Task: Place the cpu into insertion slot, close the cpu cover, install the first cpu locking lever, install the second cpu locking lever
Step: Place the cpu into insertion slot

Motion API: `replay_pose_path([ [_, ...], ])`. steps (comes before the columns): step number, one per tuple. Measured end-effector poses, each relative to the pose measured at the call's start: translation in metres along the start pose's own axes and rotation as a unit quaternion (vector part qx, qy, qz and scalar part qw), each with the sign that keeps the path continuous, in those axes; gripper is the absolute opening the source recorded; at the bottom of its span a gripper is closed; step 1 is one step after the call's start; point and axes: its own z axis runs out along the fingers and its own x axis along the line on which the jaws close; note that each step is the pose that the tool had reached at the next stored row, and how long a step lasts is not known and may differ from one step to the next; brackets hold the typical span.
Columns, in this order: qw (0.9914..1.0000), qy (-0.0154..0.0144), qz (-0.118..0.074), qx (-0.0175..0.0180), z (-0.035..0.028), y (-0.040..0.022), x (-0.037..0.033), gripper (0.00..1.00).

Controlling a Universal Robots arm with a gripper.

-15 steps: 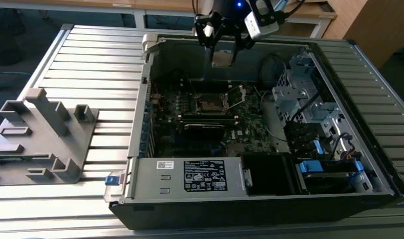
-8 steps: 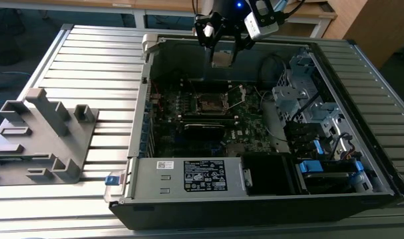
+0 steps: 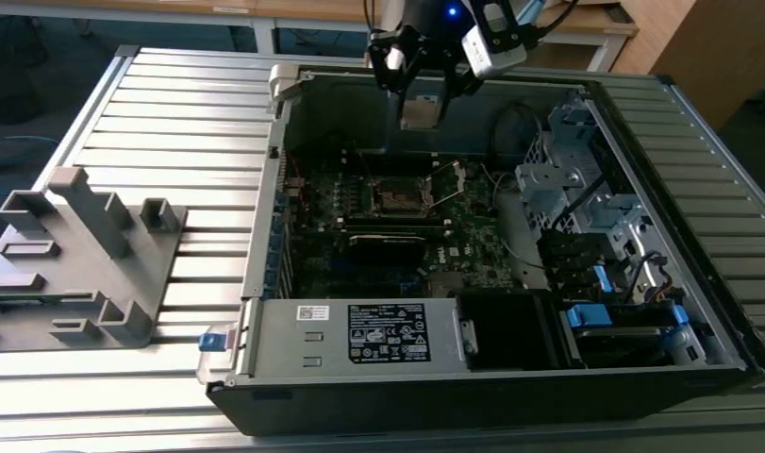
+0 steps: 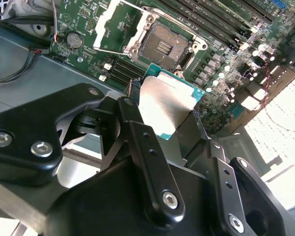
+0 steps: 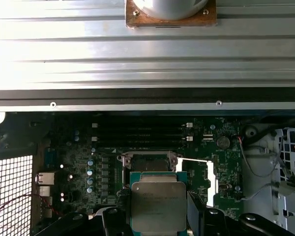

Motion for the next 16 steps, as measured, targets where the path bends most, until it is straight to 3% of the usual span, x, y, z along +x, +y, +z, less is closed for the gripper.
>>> replay_pose_path([
  [7, 1.0, -0.0001, 0.0, -0.0001, 0.009, -0.0009, -0.0002, 0.54],
  [16, 1.0, -0.0001, 0.0, -0.0001, 0.0102, -0.001, -0.0002, 0.54],
])
